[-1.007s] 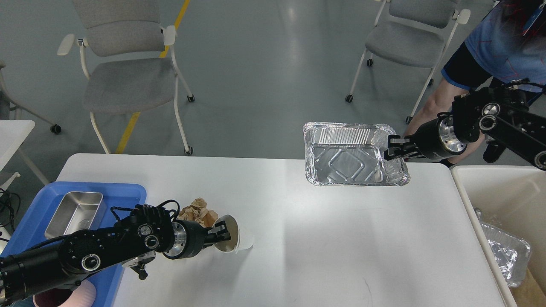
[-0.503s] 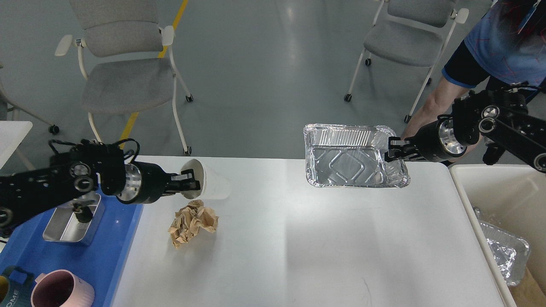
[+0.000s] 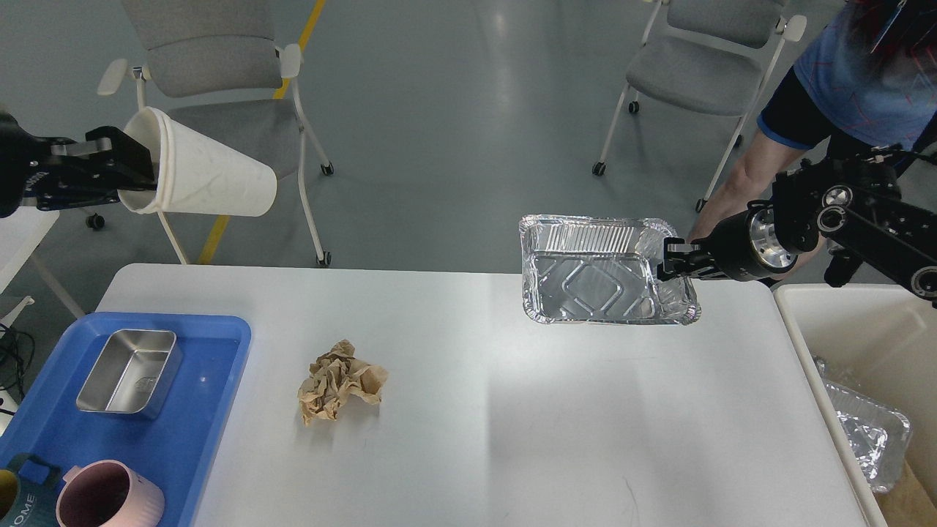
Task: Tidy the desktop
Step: 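Carry the paper cup with the left gripper and drop it into the foil tray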
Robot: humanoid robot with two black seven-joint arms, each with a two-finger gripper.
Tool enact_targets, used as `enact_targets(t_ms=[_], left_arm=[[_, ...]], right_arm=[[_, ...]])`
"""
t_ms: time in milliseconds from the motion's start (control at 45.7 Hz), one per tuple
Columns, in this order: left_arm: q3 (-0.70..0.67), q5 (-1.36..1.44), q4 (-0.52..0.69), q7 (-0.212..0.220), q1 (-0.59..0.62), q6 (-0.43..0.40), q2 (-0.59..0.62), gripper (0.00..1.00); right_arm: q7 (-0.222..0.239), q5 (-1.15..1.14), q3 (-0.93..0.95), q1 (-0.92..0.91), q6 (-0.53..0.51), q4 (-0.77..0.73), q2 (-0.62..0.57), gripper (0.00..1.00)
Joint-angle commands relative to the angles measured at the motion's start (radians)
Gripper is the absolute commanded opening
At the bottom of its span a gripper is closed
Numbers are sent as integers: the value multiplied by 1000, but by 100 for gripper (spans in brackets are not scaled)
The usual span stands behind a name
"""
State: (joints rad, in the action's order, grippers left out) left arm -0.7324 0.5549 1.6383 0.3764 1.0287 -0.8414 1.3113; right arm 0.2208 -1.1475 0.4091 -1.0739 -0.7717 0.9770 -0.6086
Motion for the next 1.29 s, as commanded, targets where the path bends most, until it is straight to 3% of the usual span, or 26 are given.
enact_targets(t_ms=[0, 197, 306, 569, 744, 876, 919, 1029, 1073, 1160, 1269], left_arm=[[-27, -10, 0, -1, 1, 13, -27, 0], [-15, 23, -21, 10, 4, 131, -312, 0], [-4, 135, -72, 10, 24, 188, -547, 0], [13, 414, -446, -2, 21, 209, -1095, 0], [13, 494, -581, -5, 2, 275, -1285, 0], [13, 496, -629, -4, -7, 303, -1348, 2], [13, 496, -649, -4, -10, 306, -1351, 9], [15, 493, -683, 12, -15, 311, -1360, 55], [15, 488, -683, 13, -18, 323, -1365, 67], [13, 479, -683, 12, -19, 369, -1362, 83], [13, 478, -684, 12, -19, 395, -1362, 94]], right_arm=[[0, 0, 0, 0, 0, 0, 3, 0], [0, 0, 0, 2, 3, 0, 6, 0], [0, 0, 2, 2, 5, 0, 6, 0], [0, 0, 4, 2, 5, 3, 6, 0], [0, 0, 7, 2, 6, 3, 6, 0], [0, 0, 7, 5, 15, 9, 6, 0], [0, 0, 7, 6, 15, 11, 6, 0], [0, 0, 7, 8, 18, 14, 6, 0], [0, 2, 7, 8, 18, 14, 6, 0], [-1, 0, 7, 12, 18, 14, 1, 0], [-1, 0, 7, 15, 18, 15, 0, 0]])
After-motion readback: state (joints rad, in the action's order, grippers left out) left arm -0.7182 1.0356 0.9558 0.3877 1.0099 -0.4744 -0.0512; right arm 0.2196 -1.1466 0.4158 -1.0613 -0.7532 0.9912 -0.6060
